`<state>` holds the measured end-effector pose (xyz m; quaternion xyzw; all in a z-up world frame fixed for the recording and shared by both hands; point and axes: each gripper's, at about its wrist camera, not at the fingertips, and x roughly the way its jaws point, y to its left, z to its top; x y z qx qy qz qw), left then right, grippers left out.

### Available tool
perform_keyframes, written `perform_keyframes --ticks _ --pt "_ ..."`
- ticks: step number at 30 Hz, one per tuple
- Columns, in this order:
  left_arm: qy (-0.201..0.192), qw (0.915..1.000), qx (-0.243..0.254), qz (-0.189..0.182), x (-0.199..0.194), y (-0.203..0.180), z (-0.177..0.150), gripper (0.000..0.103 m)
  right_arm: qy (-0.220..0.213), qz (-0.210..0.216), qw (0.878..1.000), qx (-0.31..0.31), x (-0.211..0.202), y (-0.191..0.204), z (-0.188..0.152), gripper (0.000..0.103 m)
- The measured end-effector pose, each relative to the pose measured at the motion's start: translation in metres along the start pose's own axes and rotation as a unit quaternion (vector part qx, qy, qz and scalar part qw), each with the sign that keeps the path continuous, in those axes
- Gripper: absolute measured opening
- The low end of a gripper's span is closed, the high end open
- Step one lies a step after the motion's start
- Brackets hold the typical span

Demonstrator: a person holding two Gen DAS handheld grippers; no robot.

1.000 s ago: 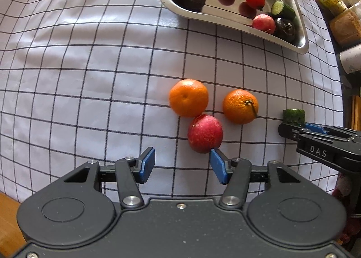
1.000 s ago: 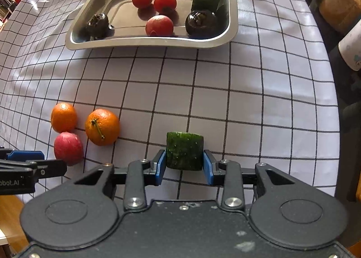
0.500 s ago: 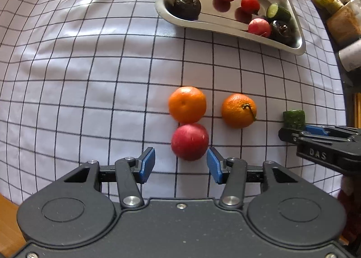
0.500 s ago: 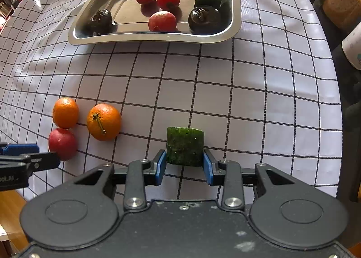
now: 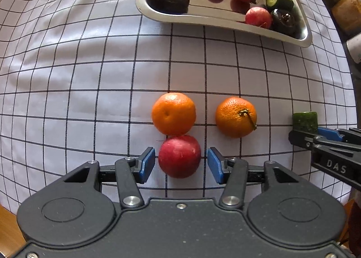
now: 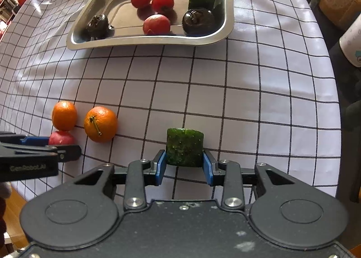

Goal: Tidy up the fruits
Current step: 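Grasp the red apple with left tool while right tool holds the cucumber chunk, then lift the apple and cucumber chunk and carry both over the tray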

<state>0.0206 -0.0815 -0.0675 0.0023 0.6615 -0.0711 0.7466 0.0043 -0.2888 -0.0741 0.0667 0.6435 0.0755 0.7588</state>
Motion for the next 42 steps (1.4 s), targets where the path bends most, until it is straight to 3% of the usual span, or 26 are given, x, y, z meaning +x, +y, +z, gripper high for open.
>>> perform_keyframes --ticks 8,10,21,32,38,42 --pt "0.003 1.0 -0.001 -0.002 0.005 -0.001 0.001 0.054 -0.007 0.015 1.0 0.027 -0.003 -0.011 -0.004 0.036" --pt "-0.003 1.0 0.005 0.0 0.003 0.001 0.001 0.048 -0.007 0.015 0.999 0.032 -0.003 -0.012 -0.007 0.036" --pt "0.005 0.9994 0.006 -0.033 -0.007 0.022 -0.01 0.047 -0.012 0.016 0.999 0.048 -0.014 -0.007 -0.015 0.035" --pt "0.016 0.9992 0.015 -0.034 -0.04 0.041 -0.017 0.047 -0.008 0.013 0.999 0.051 -0.028 0.01 -0.017 0.035" --pt "0.035 0.9985 0.027 -0.033 -0.05 0.036 -0.001 0.047 0.015 0.034 0.997 0.065 -0.035 0.012 -0.006 0.035" --pt "0.054 0.9967 0.026 -0.056 -0.052 0.038 0.015 0.047 0.042 0.051 0.995 0.07 -0.037 0.011 0.008 0.035"
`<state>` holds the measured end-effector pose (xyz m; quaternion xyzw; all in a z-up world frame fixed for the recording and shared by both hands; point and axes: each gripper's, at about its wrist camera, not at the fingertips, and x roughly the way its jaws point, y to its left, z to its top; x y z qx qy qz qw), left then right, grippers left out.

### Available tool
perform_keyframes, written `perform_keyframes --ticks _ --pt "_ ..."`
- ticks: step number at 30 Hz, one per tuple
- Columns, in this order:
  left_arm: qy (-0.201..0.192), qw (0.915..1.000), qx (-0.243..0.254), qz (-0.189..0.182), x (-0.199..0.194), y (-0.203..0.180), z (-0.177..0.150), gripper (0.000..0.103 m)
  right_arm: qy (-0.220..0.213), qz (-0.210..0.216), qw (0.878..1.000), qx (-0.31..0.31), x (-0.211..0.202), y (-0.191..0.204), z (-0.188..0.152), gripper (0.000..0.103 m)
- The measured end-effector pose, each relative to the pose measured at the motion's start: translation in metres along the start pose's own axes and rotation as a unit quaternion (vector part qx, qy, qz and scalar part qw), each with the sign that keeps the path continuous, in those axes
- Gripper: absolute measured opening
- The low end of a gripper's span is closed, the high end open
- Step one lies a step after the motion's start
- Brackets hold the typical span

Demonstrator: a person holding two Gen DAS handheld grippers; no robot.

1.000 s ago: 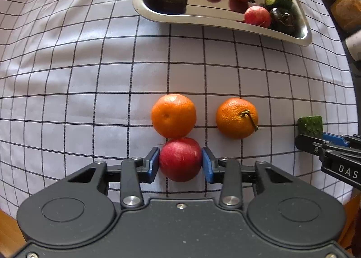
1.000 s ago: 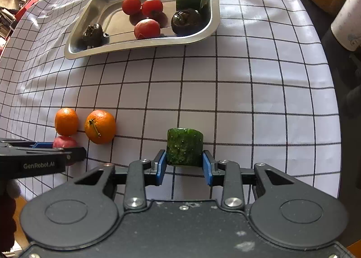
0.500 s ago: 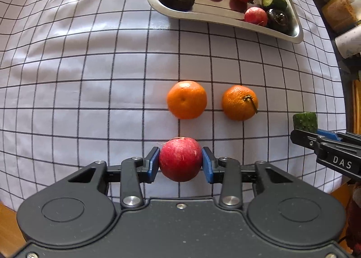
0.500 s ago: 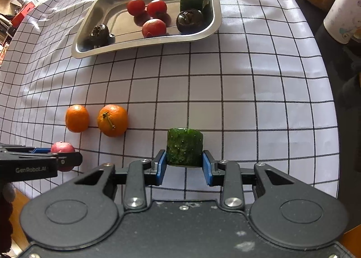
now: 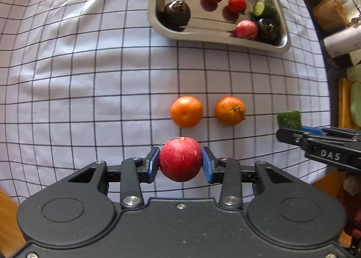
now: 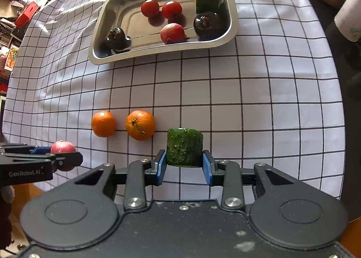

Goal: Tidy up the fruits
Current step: 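Lift the apple and cucumber chunk and carry both over the tray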

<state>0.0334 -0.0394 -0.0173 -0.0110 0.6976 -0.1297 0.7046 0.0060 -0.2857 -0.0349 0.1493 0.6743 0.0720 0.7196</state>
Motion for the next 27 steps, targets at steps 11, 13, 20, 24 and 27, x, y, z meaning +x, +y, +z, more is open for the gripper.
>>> perform_keyframes --ticks 11,13,20,24,27 --pt "0.035 0.999 0.02 -0.019 -0.012 -0.011 0.074 0.047 0.067 0.062 0.996 -0.001 -0.009 -0.003 0.069 0.036" --pt "0.032 0.9991 0.023 -0.016 -0.014 -0.013 0.091 0.047 0.067 0.059 0.996 -0.008 -0.01 -0.001 0.086 0.036" --pt "0.007 0.9996 0.027 0.007 -0.017 -0.018 0.146 0.047 0.046 0.044 0.998 -0.019 -0.009 0.003 0.15 0.036" --pt "0.004 0.9995 0.026 0.014 -0.012 -0.019 0.176 0.047 0.035 0.044 0.998 -0.019 -0.007 0.004 0.186 0.036" --pt "-0.001 0.9993 0.028 0.026 -0.006 -0.02 0.194 0.047 0.027 0.043 0.998 -0.02 -0.003 0.006 0.209 0.036"
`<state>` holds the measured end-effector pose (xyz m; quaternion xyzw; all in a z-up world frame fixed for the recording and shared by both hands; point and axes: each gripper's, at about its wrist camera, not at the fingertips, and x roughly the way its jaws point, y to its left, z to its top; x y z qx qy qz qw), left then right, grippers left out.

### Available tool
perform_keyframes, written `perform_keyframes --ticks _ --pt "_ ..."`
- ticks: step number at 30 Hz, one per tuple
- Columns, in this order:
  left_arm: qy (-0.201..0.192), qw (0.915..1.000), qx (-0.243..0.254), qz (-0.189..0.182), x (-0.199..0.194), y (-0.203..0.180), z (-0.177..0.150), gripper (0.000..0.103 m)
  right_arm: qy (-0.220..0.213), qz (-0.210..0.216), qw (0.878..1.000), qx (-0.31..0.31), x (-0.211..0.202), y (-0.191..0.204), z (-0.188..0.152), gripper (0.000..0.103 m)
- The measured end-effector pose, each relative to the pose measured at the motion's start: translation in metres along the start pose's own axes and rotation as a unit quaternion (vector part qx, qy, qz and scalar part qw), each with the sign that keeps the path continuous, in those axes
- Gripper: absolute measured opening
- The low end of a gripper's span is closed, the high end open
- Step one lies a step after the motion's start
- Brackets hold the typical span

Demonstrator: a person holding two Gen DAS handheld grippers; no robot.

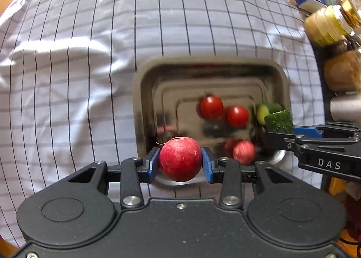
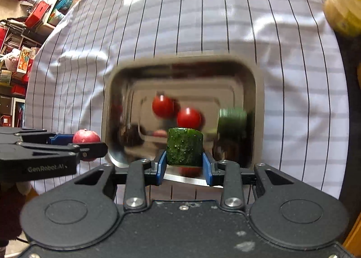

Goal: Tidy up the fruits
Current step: 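Lift the apple and cucumber chunk and carry both over the tray, then open both tools to drop the apple and cucumber into the tray, then withdraw both open tools toward the two remaining oranges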

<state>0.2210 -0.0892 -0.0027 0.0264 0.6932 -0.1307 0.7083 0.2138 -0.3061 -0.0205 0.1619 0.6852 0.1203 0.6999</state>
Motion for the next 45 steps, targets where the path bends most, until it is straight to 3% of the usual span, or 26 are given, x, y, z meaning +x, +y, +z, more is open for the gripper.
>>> perform_keyframes --ticks 10,20,27,40,45 --pt "-0.01 0.9998 0.014 0.01 0.019 0.001 0.027 0.048 -0.014 -0.02 1.0 -0.005 0.024 -0.002 0.047 0.037" --pt "-0.027 0.9994 0.01 0.016 0.007 0.002 0.008 0.049 -0.022 -0.024 0.999 -0.009 0.022 0.006 0.038 0.037" --pt "-0.036 0.999 0.007 0.024 0.002 0.0 -0.037 0.049 -0.02 -0.025 0.999 -0.006 0.013 0.014 -0.004 0.037" --pt "-0.064 0.9954 0.009 0.071 0.011 0.006 -0.144 0.049 -0.02 -0.069 0.997 -0.03 0.024 0.03 -0.126 0.037" --pt "-0.067 0.9944 0.003 0.082 0.016 0.011 -0.178 0.049 -0.02 -0.067 0.998 -0.01 0.029 0.032 -0.161 0.037"
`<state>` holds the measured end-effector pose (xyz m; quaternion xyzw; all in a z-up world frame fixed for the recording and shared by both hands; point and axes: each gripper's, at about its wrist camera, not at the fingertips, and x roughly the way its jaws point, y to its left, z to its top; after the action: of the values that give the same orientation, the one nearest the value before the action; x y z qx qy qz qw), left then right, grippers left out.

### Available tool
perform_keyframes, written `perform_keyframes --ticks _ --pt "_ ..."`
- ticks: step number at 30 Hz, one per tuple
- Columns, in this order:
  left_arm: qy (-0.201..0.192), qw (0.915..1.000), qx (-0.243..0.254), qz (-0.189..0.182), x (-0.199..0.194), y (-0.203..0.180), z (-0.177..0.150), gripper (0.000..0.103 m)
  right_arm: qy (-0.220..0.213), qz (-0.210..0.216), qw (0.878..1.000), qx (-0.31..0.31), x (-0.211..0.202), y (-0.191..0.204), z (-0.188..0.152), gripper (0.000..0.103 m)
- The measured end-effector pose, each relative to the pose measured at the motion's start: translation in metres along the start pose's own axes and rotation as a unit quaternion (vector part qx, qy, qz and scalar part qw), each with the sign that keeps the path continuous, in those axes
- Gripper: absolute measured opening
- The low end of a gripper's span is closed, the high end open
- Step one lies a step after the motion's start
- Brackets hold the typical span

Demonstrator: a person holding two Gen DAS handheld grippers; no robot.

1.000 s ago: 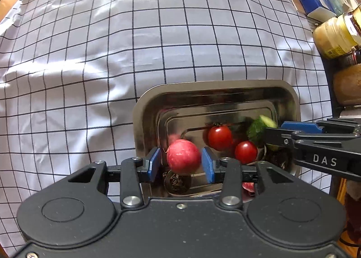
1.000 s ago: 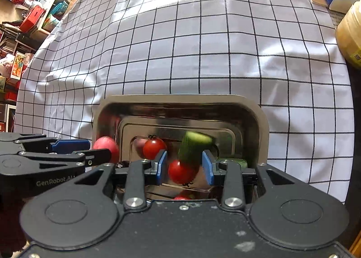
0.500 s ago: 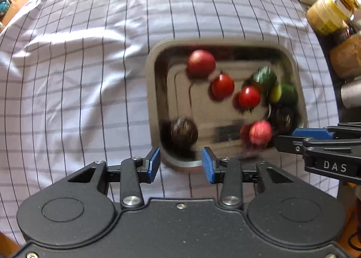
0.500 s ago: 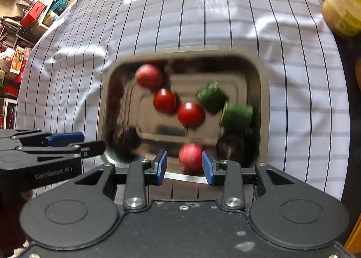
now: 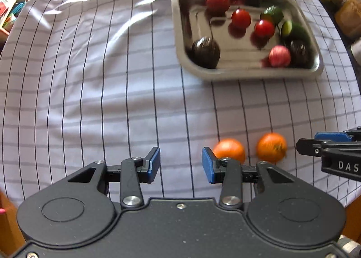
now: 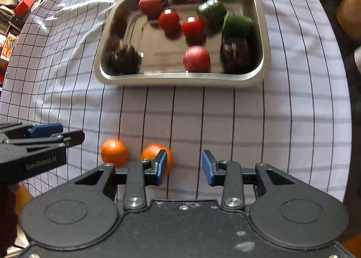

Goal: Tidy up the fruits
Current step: 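Withdraw both open tools toward the two remaining oranges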

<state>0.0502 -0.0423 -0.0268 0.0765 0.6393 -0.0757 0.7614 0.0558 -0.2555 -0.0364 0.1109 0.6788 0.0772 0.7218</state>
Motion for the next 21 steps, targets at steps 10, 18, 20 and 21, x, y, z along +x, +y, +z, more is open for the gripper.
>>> perform_keyframes --ticks 10,18,20,21 --pt "0.004 0.9996 -0.029 -0.003 0.001 0.003 -0.046 0.049 0.009 -0.007 1.0 0.024 0.011 0.004 -0.049 0.037" --pt "0.002 0.9998 -0.021 0.006 0.005 0.003 -0.064 0.049 -0.006 0.007 1.0 0.02 0.011 0.006 -0.062 0.037" --pt "0.003 0.9998 -0.021 0.006 0.006 0.002 -0.066 0.049 -0.016 0.017 1.0 0.013 0.01 0.008 -0.063 0.037" --pt "0.003 0.9998 -0.02 0.007 0.007 0.002 -0.067 0.049 -0.021 0.022 1.0 0.008 0.008 0.009 -0.063 0.037"
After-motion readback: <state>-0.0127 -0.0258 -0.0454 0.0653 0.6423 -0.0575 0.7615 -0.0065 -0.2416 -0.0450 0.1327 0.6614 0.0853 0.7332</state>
